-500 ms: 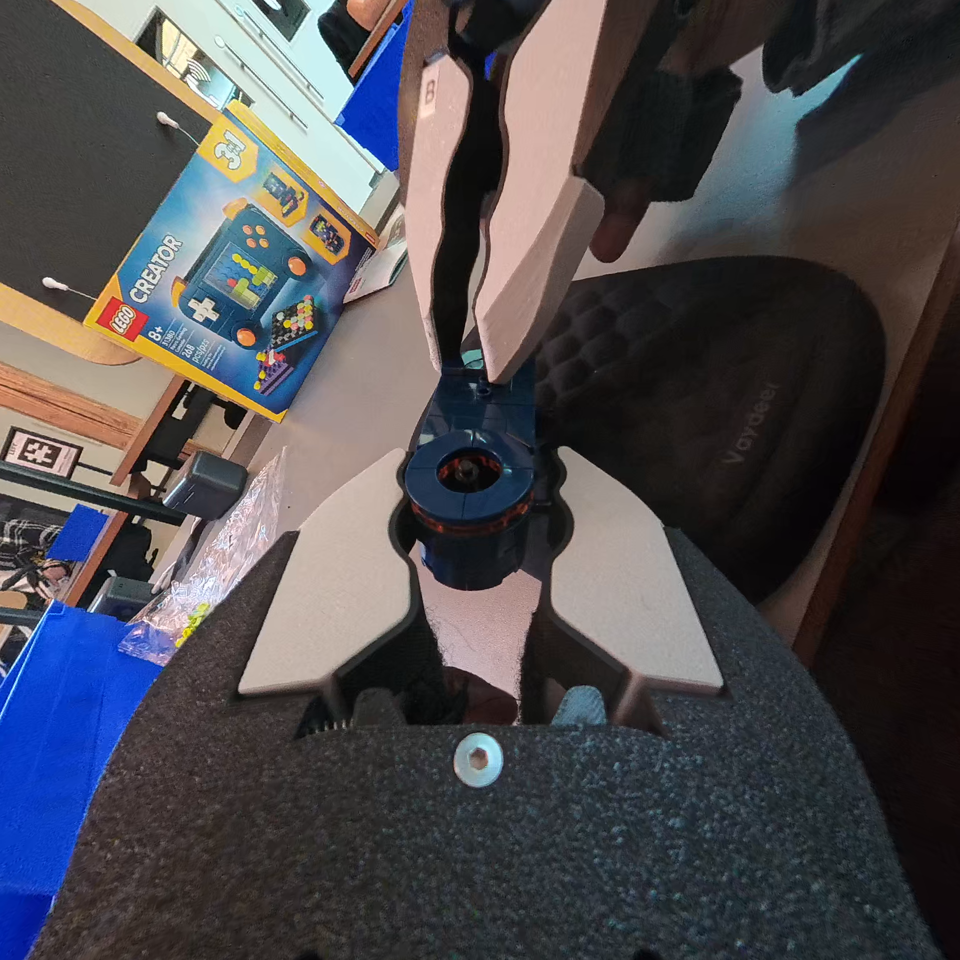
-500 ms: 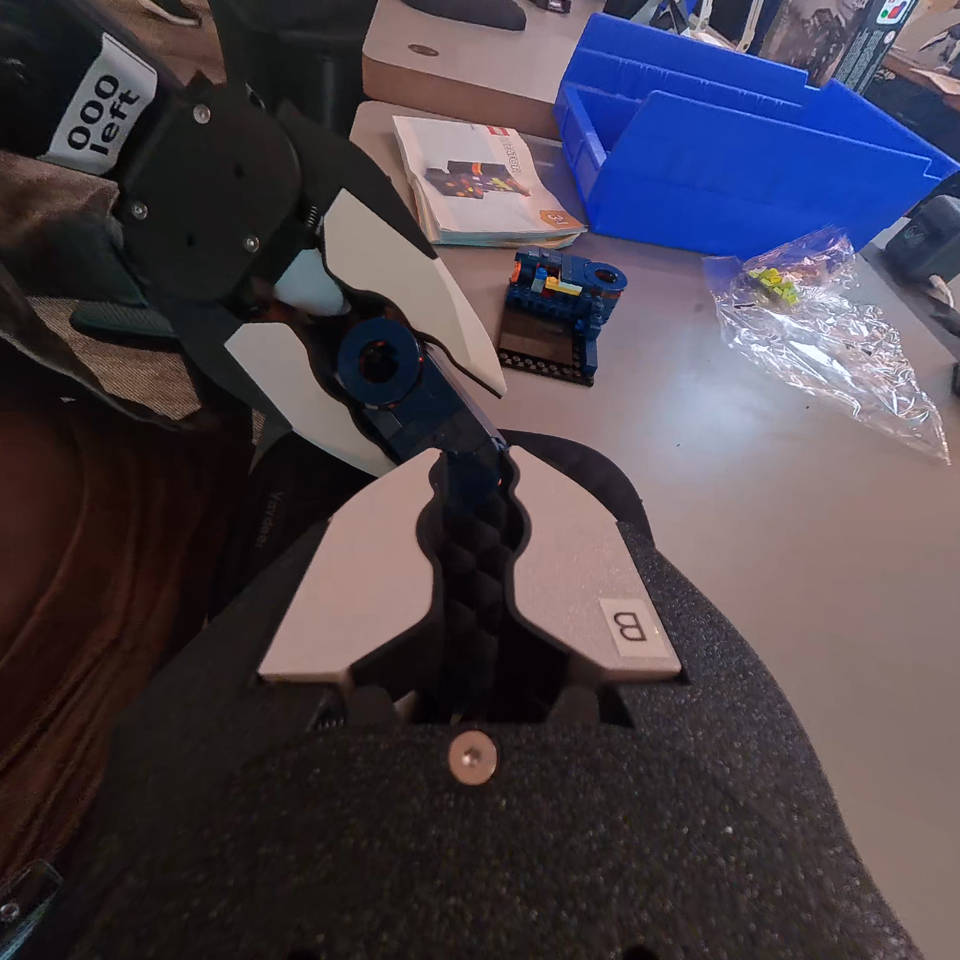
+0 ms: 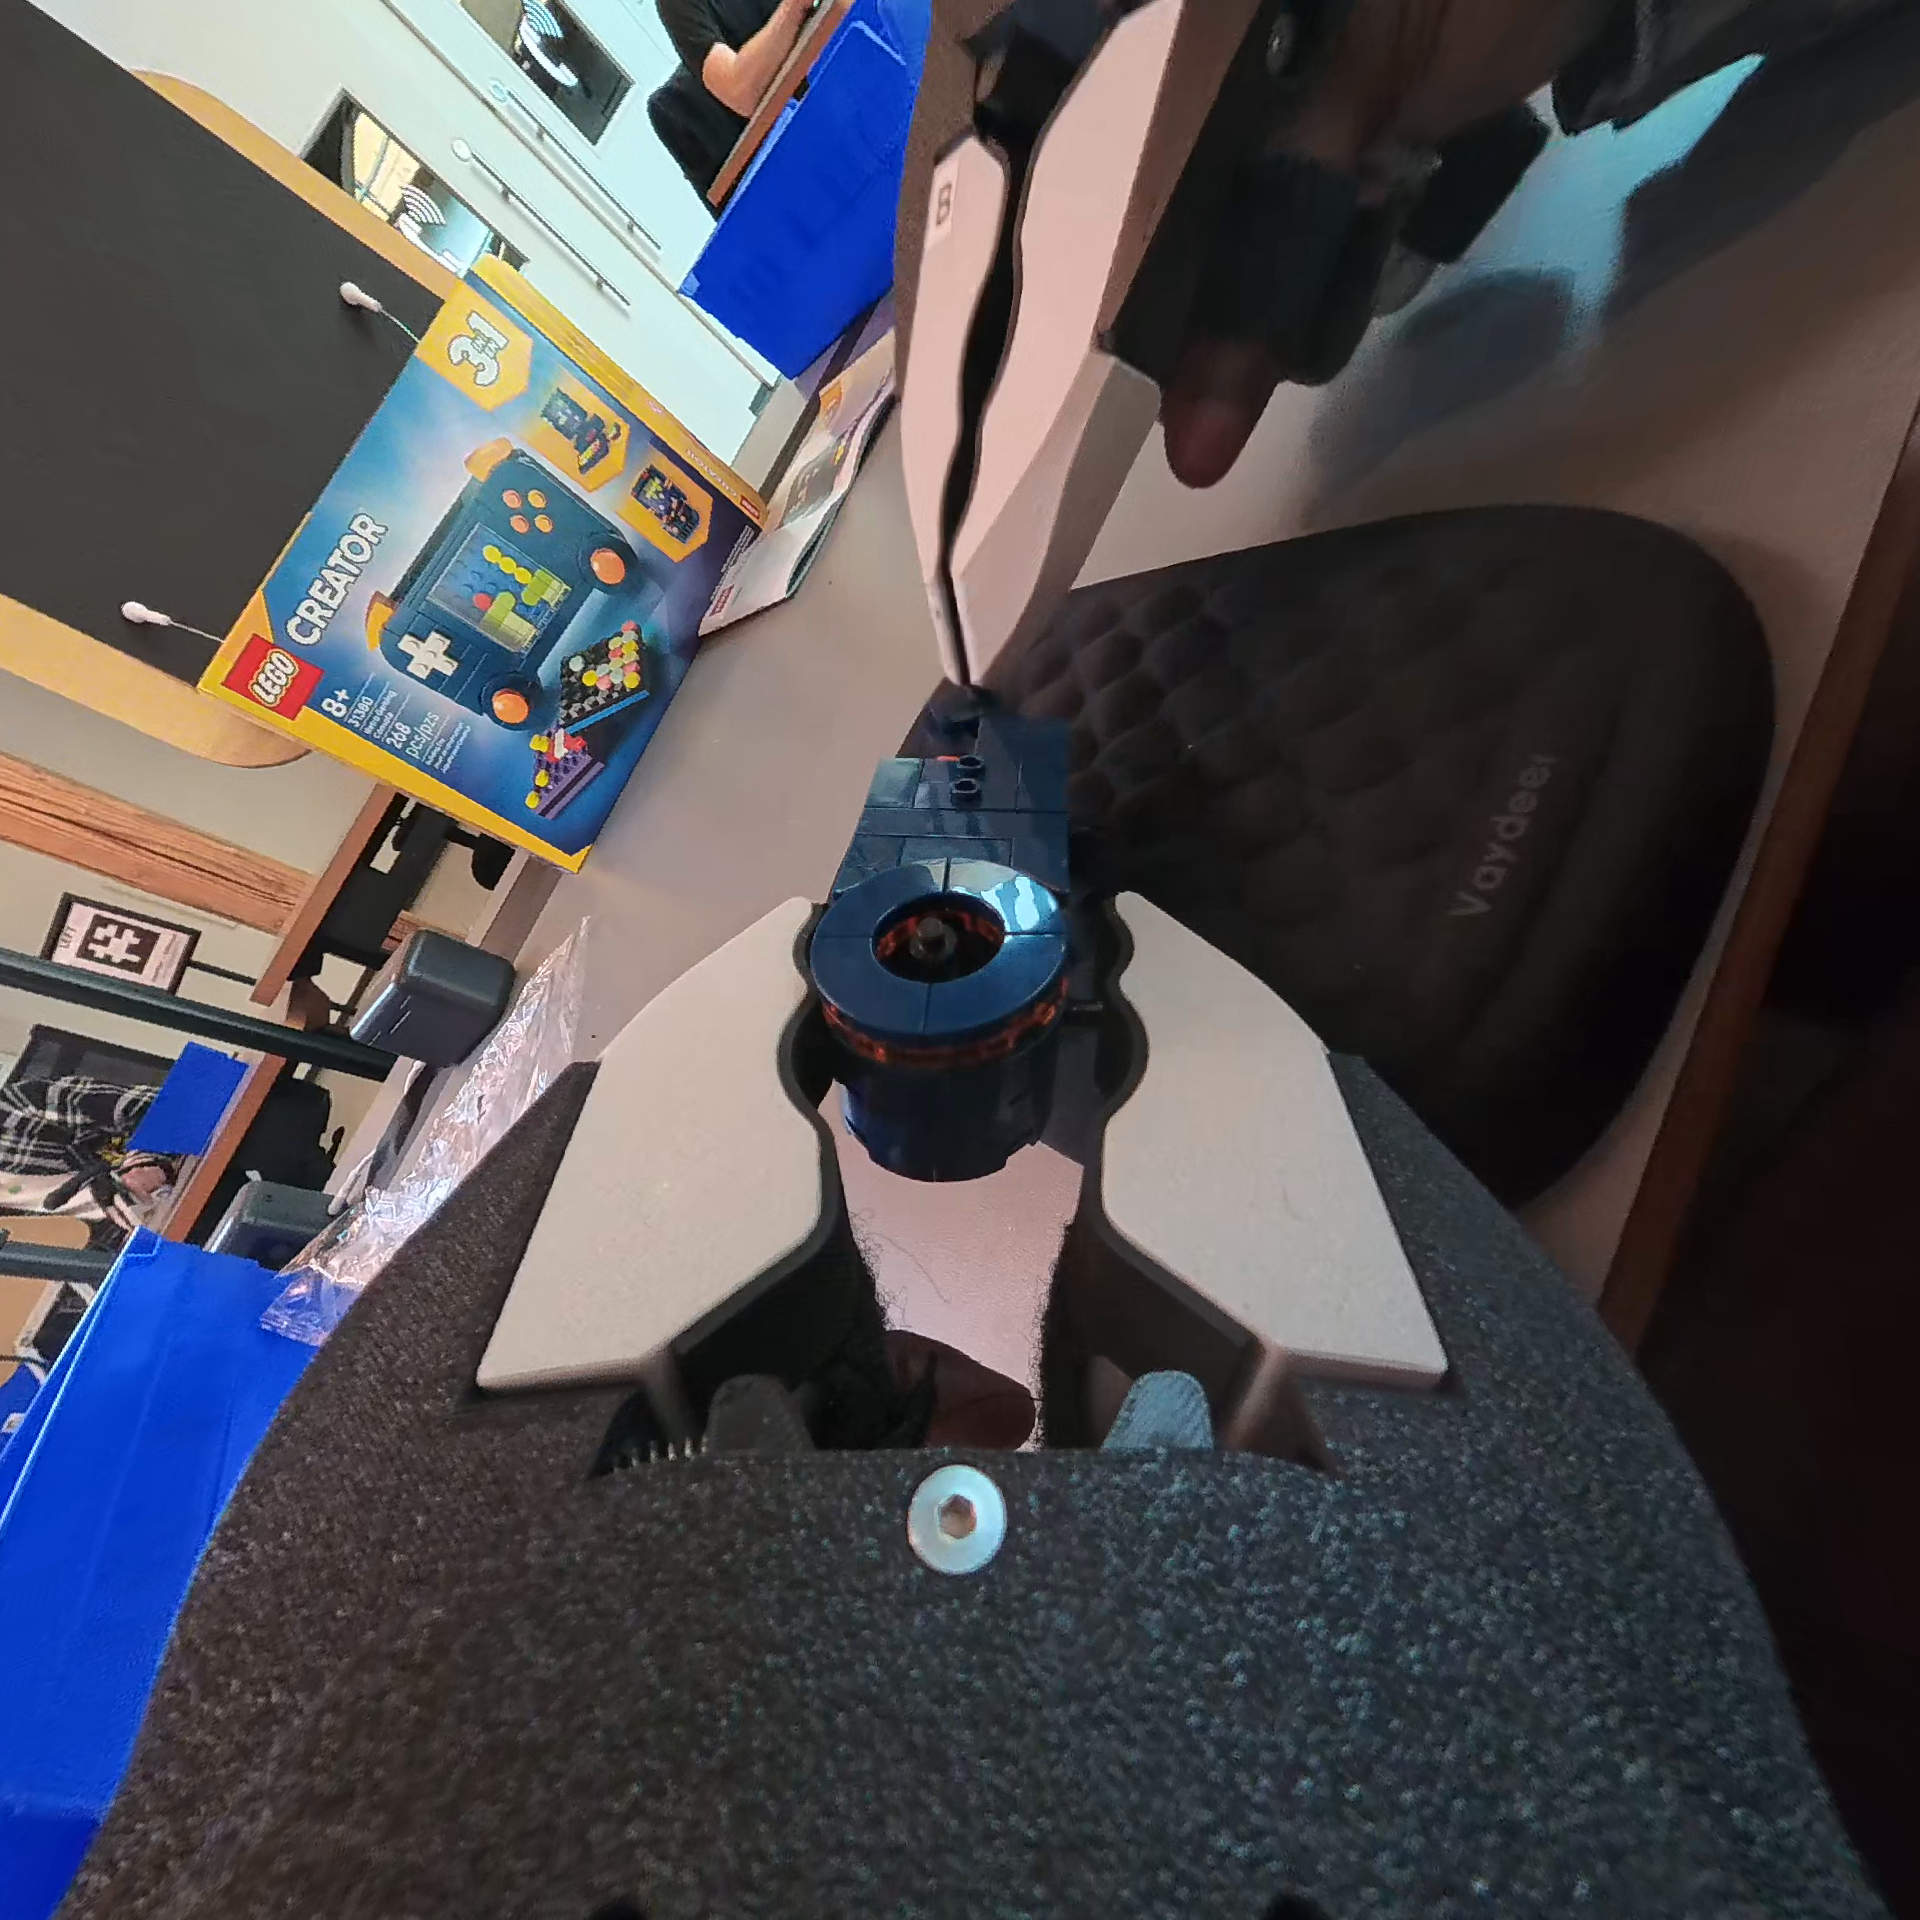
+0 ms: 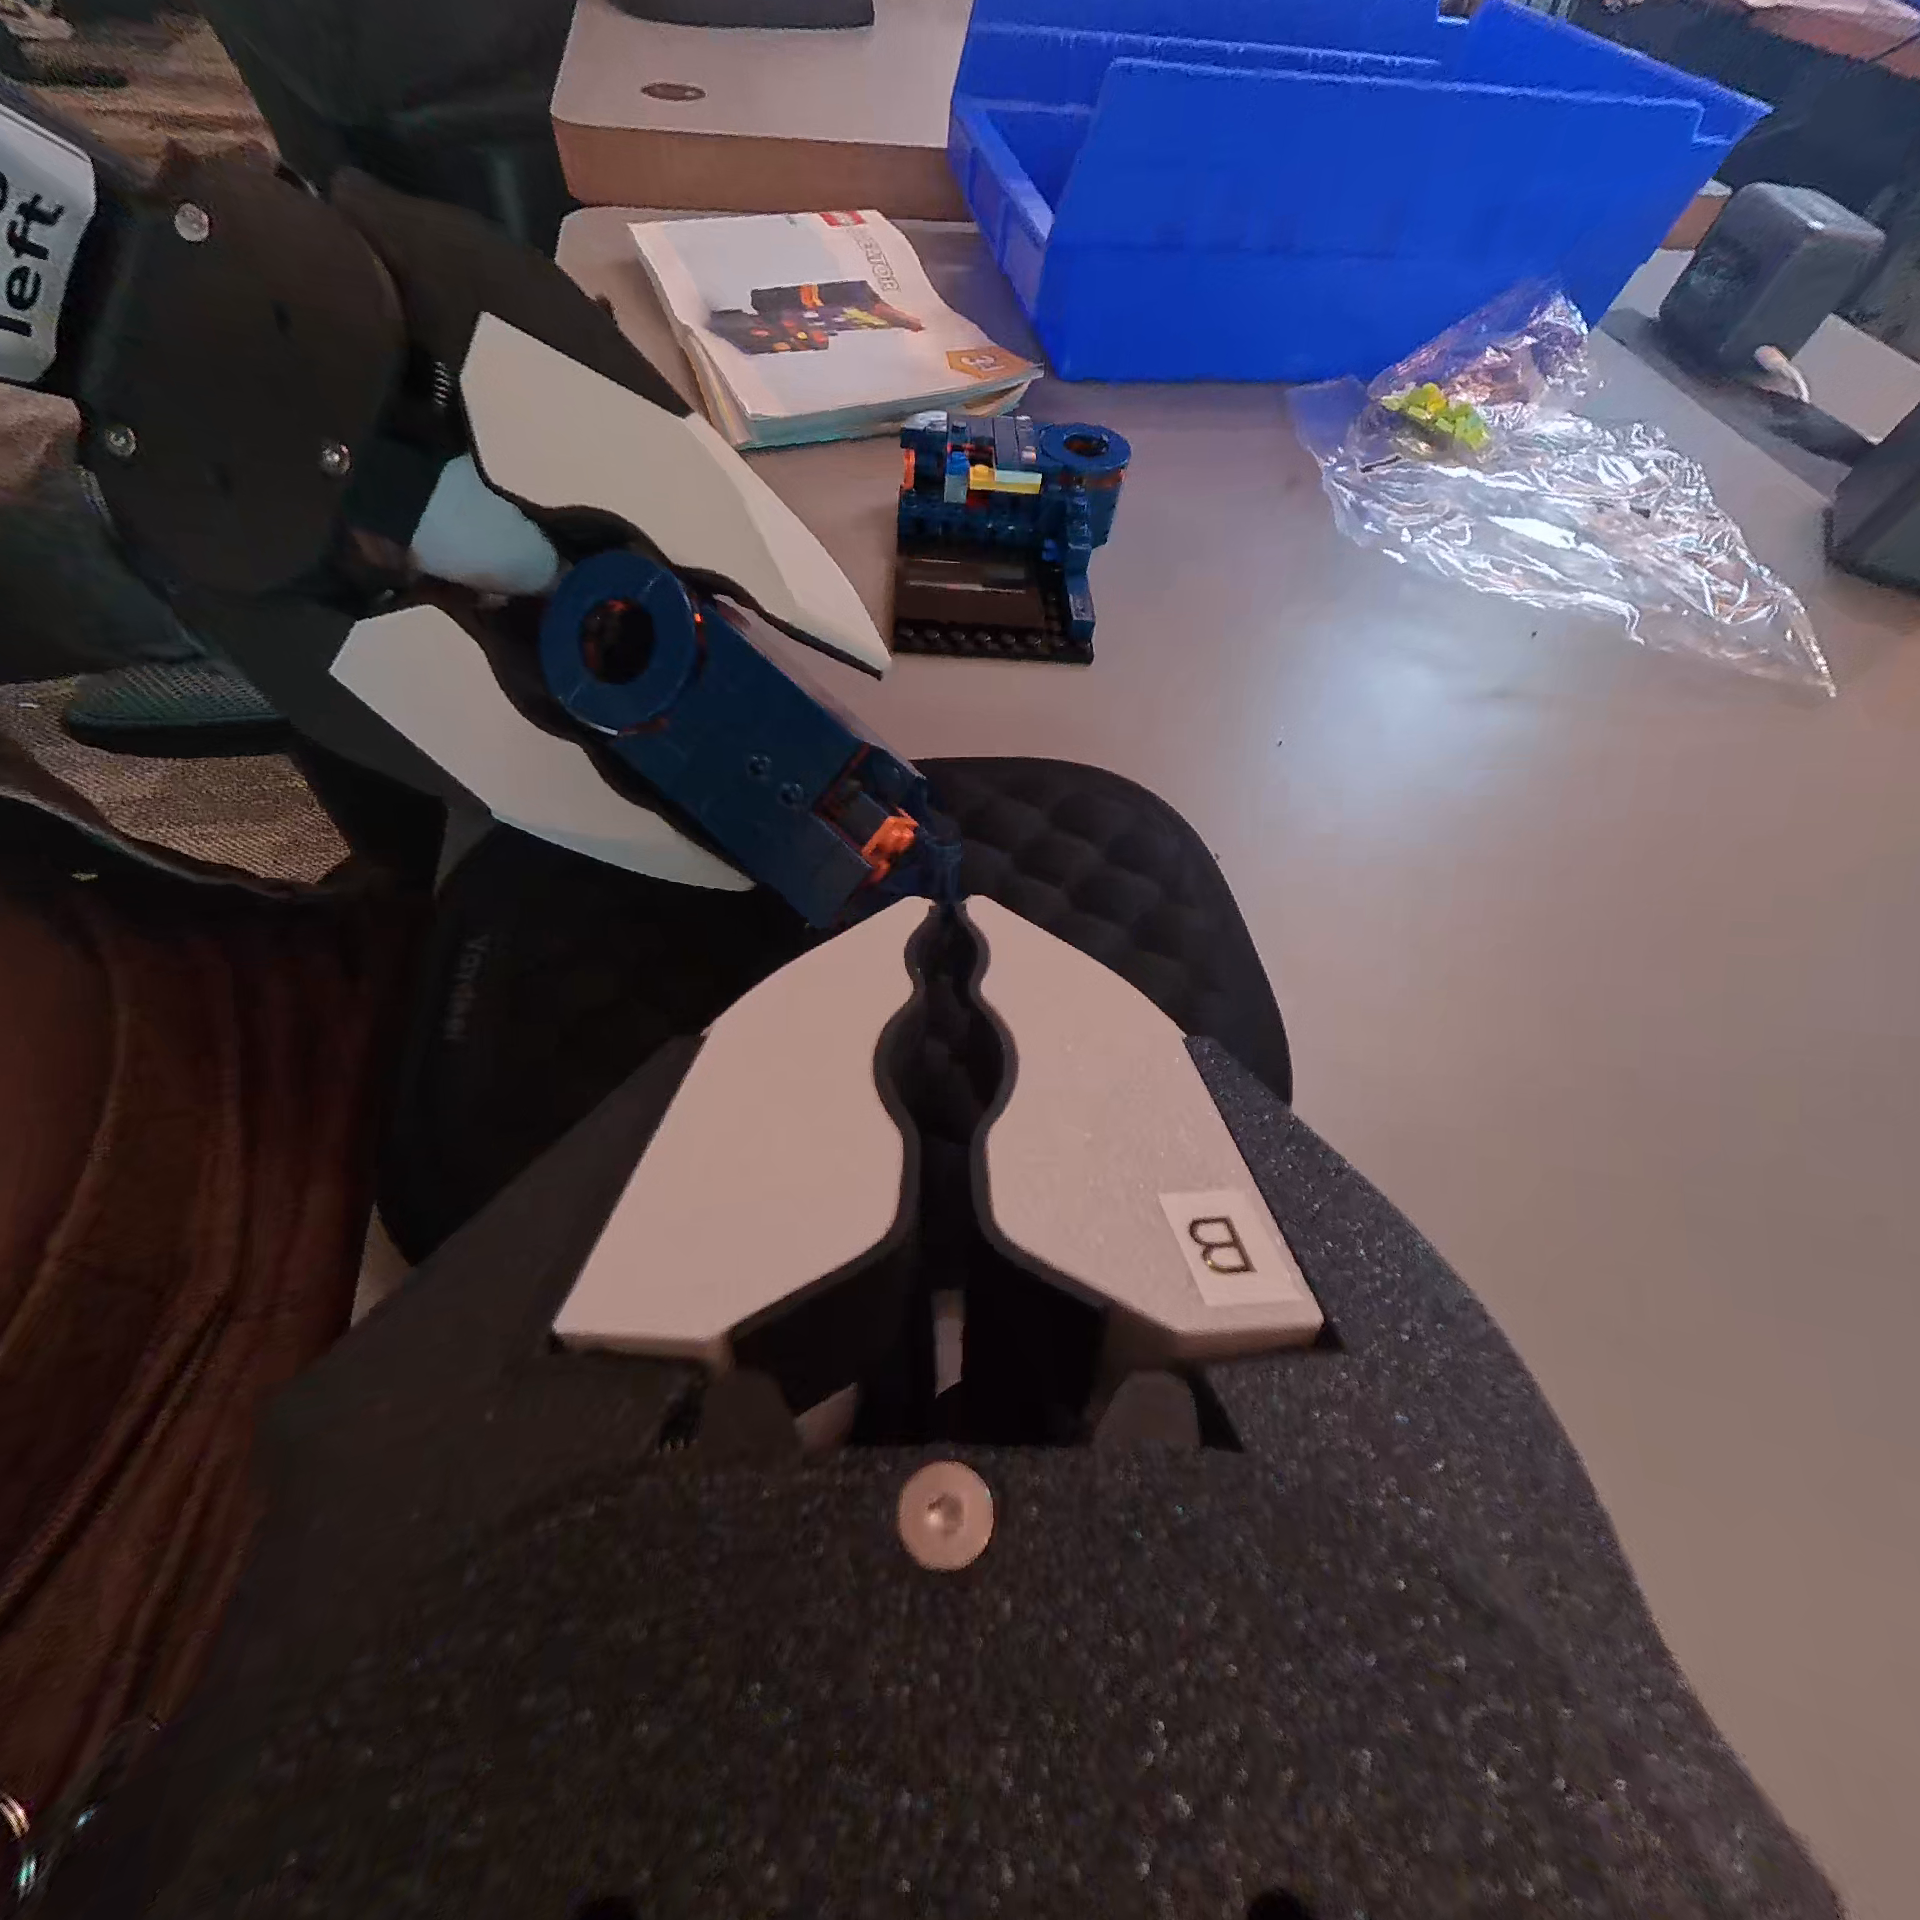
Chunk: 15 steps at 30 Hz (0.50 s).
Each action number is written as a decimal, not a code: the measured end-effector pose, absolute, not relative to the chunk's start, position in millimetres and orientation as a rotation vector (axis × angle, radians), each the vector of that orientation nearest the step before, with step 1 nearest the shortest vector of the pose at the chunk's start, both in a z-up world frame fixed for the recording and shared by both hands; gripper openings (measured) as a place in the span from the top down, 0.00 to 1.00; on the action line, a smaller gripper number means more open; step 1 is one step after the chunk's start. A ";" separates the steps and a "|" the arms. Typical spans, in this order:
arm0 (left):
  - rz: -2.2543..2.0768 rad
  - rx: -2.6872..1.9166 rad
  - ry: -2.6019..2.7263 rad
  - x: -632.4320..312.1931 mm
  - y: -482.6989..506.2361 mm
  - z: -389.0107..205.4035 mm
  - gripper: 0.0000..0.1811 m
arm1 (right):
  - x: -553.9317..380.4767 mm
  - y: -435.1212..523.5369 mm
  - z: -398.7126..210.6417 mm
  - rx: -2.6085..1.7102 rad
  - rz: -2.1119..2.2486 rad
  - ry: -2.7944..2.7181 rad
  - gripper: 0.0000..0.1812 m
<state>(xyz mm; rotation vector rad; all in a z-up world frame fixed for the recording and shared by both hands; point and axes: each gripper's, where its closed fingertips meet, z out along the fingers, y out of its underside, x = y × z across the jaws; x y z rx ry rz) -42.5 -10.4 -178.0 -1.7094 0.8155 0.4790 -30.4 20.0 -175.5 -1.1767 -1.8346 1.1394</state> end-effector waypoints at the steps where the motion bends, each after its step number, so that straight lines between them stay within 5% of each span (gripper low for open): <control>1: 0.477 -1.710 0.815 -42.5 -10.1 -178.0 0.73 | -30.2 21.1 -177.7 -1.193 1.136 -1.832 0.99; 15: 0.117 -1.687 0.527 -59.9 -15.1 -145.4 0.74 | -25.3 26.9 -165.0 -1.168 1.203 -1.728 0.89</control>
